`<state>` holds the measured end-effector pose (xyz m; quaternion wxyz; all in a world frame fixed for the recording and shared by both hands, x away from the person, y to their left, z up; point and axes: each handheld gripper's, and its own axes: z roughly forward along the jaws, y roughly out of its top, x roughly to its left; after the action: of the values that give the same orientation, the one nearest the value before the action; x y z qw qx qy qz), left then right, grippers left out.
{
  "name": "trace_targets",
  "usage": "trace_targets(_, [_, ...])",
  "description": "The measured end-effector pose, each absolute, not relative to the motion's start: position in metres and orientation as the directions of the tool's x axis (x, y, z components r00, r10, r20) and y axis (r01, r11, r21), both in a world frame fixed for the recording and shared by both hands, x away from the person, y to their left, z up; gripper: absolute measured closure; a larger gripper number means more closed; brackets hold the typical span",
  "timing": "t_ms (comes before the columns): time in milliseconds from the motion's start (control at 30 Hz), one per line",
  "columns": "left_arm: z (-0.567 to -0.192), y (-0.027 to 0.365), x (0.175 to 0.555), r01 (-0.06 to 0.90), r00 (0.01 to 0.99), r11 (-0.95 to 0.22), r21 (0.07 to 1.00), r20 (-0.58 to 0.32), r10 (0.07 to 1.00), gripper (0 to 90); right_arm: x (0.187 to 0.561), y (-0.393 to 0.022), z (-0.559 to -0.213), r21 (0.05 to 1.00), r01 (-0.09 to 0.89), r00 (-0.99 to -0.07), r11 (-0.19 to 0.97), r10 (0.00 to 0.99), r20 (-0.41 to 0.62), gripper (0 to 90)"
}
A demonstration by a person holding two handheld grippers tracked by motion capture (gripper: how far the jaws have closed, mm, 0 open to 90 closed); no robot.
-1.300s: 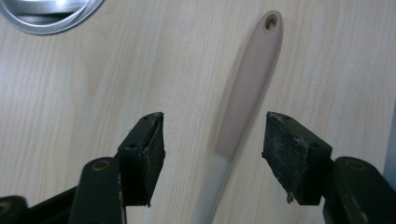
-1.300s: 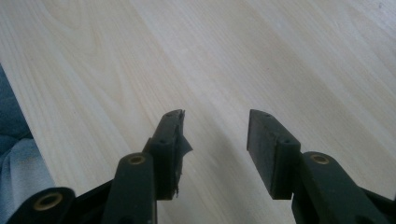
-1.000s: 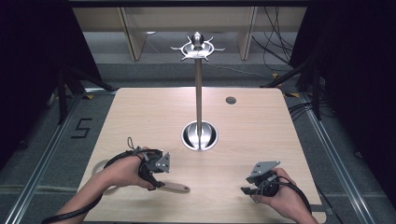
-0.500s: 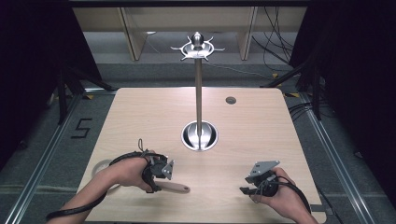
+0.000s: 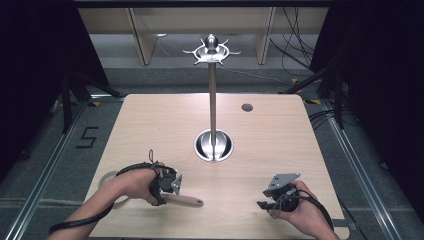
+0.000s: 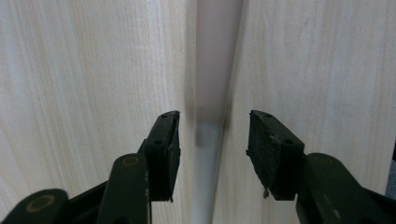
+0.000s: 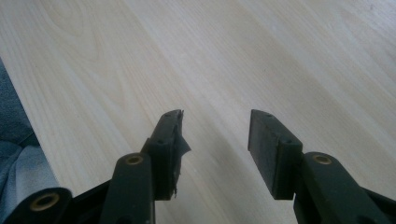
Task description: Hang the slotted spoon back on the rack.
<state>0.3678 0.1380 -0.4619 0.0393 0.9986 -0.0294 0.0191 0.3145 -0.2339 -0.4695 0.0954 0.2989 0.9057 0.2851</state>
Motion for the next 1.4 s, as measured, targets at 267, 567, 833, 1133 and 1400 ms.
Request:
trace_targets(267, [-0.464,0.137,0.370,-0.075,0.997,-0.996,0.045,0.025,-0.074,62.3,0.312,-0.233,-0.468,0.563,0.518,-0.790,0.643,0.612,0.028,54.9])
trace_targets(567, [-0.469,0.135,0.374,-0.059,0.998,-0.998,0.029,-0.001,-0.059,69.7,0.309,-0.230,-0.467,0.542,0.563,-0.769,0.624,0.636,0.066,54.6])
trace_targets(833, [-0.473,0.134,0.374,-0.075,0.997,-0.997,0.020,0.013,-0.075,73.7,0.310,-0.231,-0.468,0.550,0.540,-0.783,0.637,0.620,0.050,54.5])
trace_targets(1133, [-0.467,0.141,0.369,-0.044,0.997,-0.997,0.070,0.067,-0.039,75.0,0.312,-0.233,-0.471,0.571,0.494,-0.801,0.656,0.599,0.004,54.3])
trace_targets(1400, [-0.444,0.161,0.369,0.028,0.992,-0.976,0.215,0.112,0.053,75.2,0.313,-0.234,-0.468,0.563,0.485,-0.810,0.669,0.586,0.002,53.0])
